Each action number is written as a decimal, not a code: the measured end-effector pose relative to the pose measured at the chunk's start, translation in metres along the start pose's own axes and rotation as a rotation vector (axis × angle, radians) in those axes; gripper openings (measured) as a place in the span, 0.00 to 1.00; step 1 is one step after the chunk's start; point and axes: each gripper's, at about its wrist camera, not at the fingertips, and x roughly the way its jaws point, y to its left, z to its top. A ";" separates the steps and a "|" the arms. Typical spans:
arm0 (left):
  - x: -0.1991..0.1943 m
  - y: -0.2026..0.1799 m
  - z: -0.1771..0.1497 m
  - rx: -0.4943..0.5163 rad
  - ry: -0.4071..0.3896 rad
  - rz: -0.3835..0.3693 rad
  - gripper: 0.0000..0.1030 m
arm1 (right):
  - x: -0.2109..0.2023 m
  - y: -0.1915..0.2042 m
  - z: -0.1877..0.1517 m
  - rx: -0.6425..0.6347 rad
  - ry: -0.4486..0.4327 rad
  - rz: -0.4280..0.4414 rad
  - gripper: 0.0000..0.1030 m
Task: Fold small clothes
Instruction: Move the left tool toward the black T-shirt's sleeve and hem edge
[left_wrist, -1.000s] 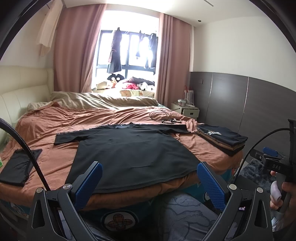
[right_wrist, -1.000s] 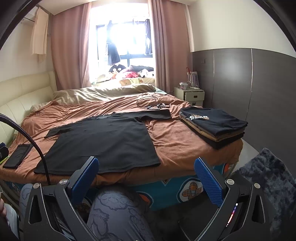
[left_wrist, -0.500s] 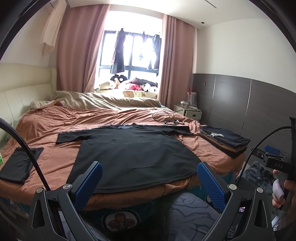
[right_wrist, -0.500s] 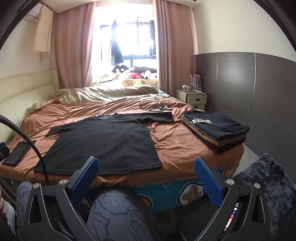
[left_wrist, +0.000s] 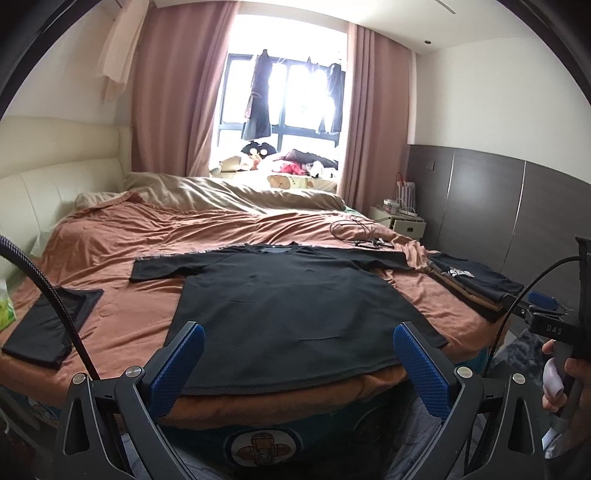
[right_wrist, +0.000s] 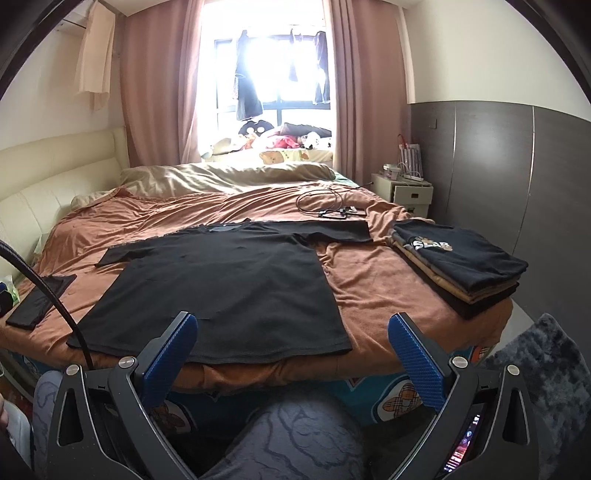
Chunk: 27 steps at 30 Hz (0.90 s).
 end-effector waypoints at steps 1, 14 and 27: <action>0.002 0.003 0.002 -0.003 -0.002 0.006 1.00 | 0.005 0.001 0.002 0.000 0.001 0.009 1.00; 0.070 0.058 0.029 -0.069 0.037 0.055 1.00 | 0.076 0.005 0.030 -0.011 0.045 0.055 1.00; 0.152 0.108 0.056 -0.105 0.129 0.109 1.00 | 0.157 0.025 0.071 0.042 0.090 0.069 1.00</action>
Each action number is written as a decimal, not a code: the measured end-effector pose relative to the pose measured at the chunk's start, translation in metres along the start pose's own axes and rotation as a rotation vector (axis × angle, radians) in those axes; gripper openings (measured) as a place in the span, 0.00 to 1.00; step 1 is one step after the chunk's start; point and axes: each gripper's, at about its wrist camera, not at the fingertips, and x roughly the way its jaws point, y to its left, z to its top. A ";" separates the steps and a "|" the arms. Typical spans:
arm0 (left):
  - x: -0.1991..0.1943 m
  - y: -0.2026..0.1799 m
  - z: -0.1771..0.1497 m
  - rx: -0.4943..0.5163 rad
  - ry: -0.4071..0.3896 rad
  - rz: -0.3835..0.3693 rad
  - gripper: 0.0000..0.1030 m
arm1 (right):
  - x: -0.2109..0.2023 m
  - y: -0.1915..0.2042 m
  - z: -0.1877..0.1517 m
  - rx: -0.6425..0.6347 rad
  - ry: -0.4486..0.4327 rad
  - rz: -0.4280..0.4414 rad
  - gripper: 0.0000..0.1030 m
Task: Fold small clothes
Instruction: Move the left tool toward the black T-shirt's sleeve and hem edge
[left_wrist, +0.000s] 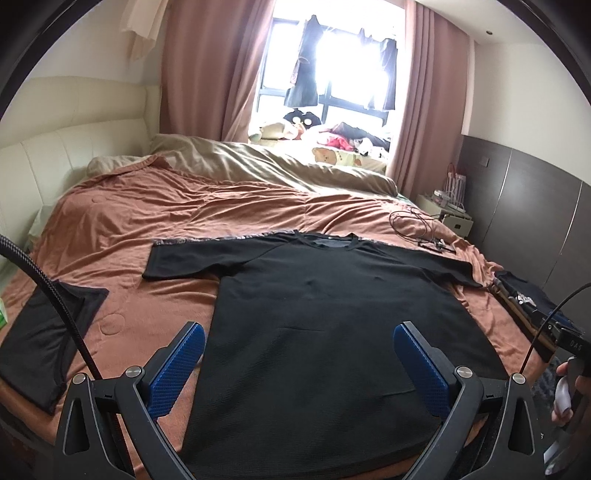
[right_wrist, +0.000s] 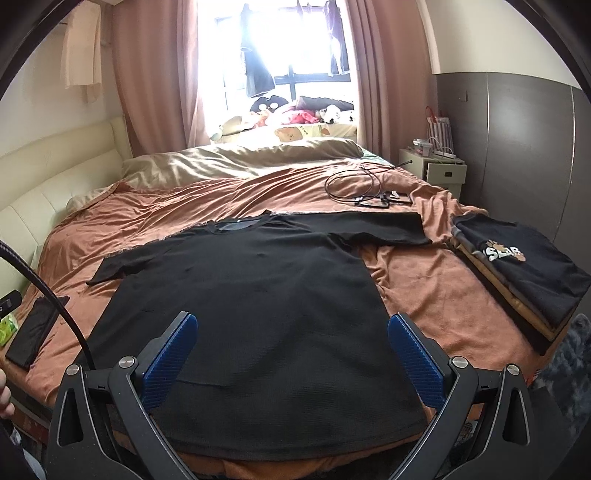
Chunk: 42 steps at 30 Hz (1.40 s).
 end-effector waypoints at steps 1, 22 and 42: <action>0.004 0.002 0.002 -0.002 0.004 0.002 1.00 | 0.006 0.001 0.002 0.002 0.006 0.000 1.00; 0.082 0.108 0.063 -0.152 0.008 0.049 0.96 | 0.130 0.065 0.071 -0.056 0.094 0.117 0.86; 0.198 0.233 0.079 -0.266 0.157 0.143 0.65 | 0.262 0.131 0.102 -0.117 0.189 0.237 0.59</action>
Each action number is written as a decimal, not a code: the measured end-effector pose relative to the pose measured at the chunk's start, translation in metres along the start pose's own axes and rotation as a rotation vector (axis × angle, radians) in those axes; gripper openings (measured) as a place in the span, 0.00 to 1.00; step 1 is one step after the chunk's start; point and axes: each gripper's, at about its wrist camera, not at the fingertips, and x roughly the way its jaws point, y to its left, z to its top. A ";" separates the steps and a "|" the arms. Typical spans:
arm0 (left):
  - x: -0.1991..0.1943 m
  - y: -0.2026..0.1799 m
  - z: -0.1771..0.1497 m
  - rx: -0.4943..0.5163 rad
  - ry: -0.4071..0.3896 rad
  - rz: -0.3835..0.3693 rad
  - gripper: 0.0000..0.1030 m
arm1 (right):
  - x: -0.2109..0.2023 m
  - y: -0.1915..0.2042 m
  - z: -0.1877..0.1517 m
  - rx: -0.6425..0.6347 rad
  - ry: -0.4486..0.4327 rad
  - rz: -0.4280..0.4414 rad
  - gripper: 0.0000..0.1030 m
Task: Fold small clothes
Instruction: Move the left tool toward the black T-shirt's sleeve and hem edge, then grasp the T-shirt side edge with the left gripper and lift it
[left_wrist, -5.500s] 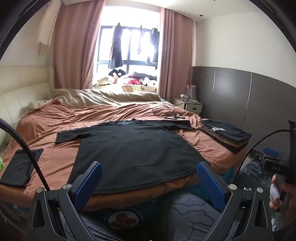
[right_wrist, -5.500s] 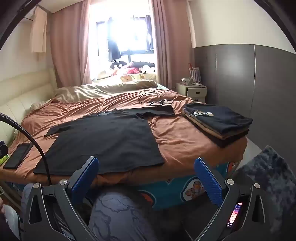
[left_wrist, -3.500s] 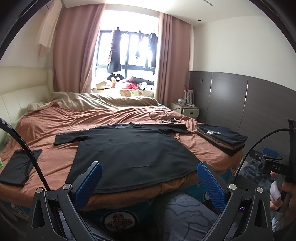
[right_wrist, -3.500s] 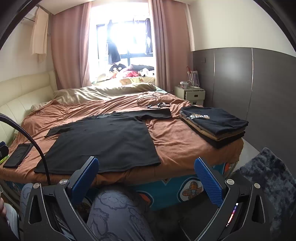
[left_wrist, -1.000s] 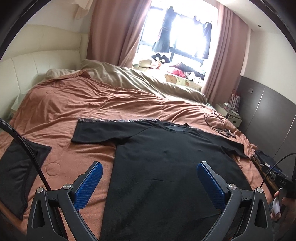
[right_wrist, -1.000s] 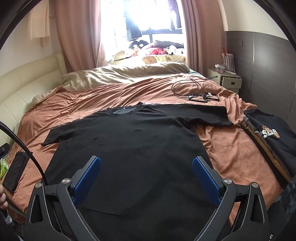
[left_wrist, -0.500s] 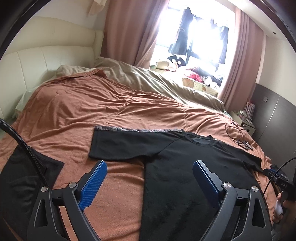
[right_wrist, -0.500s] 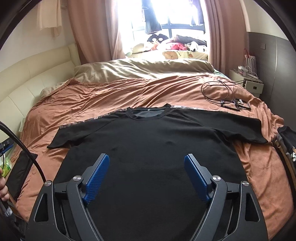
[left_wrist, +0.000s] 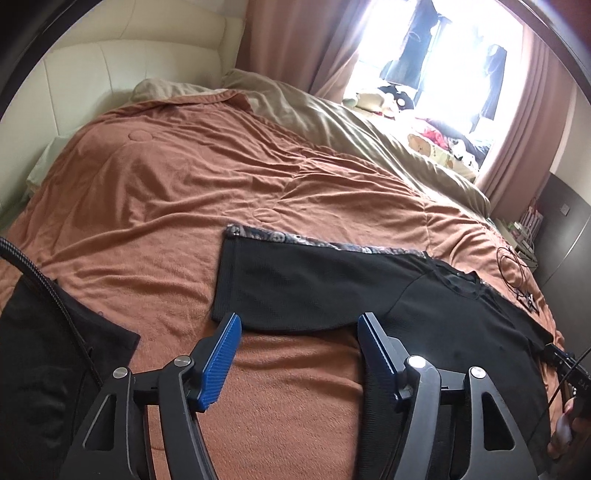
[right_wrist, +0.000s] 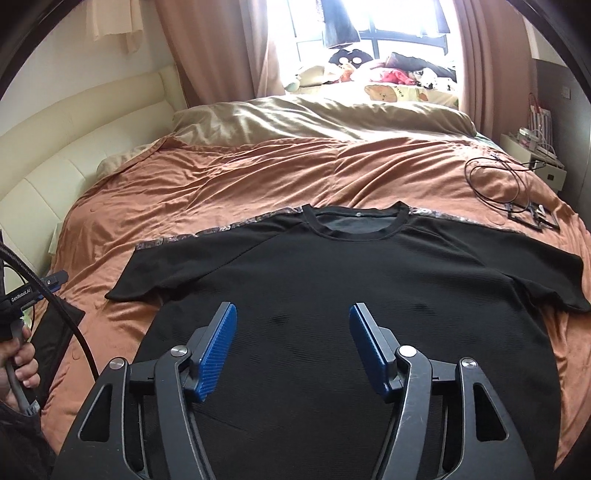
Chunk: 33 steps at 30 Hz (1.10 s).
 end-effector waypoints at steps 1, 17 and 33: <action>0.008 0.006 0.001 -0.011 0.010 0.004 0.65 | 0.006 0.001 0.002 0.000 0.006 0.006 0.58; 0.108 0.074 -0.004 -0.130 0.183 0.047 0.55 | 0.090 0.032 0.025 -0.048 0.098 0.075 0.50; 0.101 0.072 0.028 -0.171 0.134 -0.038 0.13 | 0.170 0.052 0.048 -0.001 0.187 0.229 0.20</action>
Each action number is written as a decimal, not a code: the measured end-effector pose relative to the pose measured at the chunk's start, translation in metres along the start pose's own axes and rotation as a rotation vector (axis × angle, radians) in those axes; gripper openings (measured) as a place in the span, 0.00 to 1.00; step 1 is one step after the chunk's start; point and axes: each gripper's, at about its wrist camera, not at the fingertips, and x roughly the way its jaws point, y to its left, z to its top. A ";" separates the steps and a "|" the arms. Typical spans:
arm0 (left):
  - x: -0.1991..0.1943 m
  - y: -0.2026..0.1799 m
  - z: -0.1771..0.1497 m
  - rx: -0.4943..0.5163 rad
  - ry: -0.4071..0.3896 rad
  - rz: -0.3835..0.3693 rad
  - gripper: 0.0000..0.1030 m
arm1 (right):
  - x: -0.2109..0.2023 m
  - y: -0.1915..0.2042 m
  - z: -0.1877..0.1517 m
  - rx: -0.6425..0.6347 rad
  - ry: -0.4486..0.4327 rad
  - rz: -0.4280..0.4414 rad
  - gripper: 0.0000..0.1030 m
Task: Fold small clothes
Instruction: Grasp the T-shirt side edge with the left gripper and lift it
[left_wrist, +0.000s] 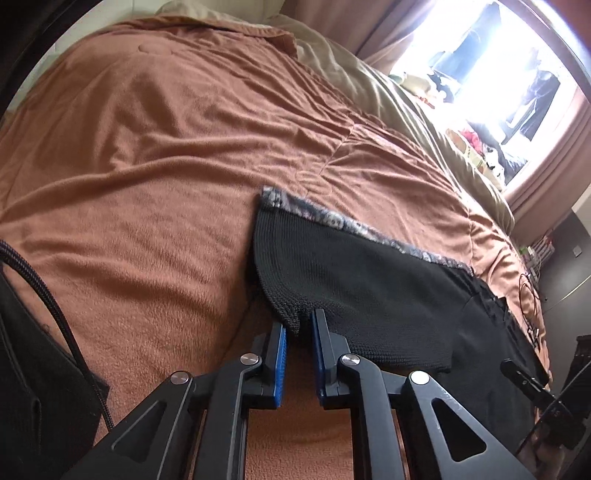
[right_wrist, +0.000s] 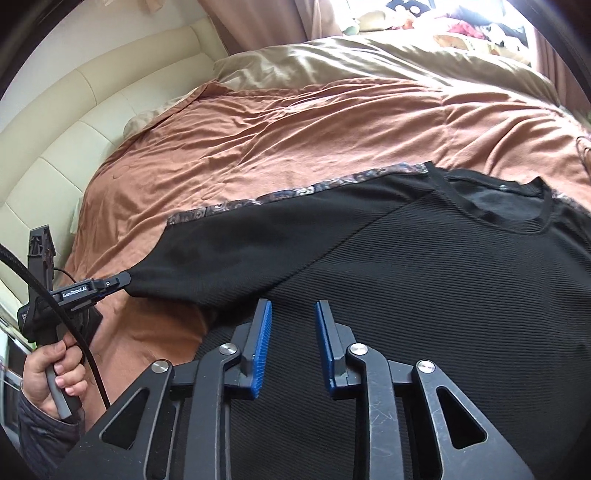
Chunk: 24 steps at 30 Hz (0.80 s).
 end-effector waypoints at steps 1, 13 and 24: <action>-0.003 -0.003 0.005 0.005 -0.011 -0.006 0.13 | 0.006 -0.001 0.003 0.013 0.005 0.012 0.18; -0.032 -0.059 0.044 0.116 -0.120 -0.082 0.12 | 0.090 -0.016 0.018 0.221 0.099 0.172 0.13; -0.041 -0.087 0.043 0.170 -0.121 -0.120 0.12 | 0.126 -0.011 0.012 0.283 0.194 0.297 0.13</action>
